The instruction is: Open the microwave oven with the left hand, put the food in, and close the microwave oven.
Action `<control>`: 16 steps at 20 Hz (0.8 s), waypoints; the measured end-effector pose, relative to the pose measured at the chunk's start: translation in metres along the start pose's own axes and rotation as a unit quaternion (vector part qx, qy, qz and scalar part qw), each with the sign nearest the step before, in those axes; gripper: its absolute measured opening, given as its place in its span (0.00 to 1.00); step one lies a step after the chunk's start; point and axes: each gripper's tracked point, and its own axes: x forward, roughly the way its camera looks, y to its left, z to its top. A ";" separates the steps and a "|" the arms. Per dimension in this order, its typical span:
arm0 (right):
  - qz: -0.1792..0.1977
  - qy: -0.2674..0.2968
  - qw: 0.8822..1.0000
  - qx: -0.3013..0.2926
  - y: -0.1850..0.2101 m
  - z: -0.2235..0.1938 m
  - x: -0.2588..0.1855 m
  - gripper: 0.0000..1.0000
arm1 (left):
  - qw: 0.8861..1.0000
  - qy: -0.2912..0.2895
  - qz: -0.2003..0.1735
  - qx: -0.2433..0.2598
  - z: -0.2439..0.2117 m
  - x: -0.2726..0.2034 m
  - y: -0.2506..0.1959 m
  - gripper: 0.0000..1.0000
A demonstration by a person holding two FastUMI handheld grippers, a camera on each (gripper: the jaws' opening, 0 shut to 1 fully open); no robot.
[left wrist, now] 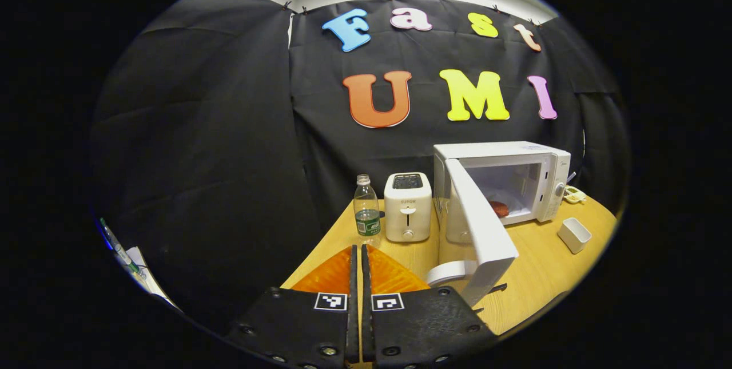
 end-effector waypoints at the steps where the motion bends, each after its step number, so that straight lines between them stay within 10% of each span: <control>1: 0.001 0.004 1.000 0.000 0.001 -0.002 0.000 1.00 | 1.000 0.004 -0.007 -0.003 -0.005 0.003 -0.002 0.00; 16: -0.008 0.030 1.000 -0.004 -0.019 -0.018 -0.002 1.00 | 0.997 0.011 -0.072 0.032 -0.018 0.010 -0.078 0.10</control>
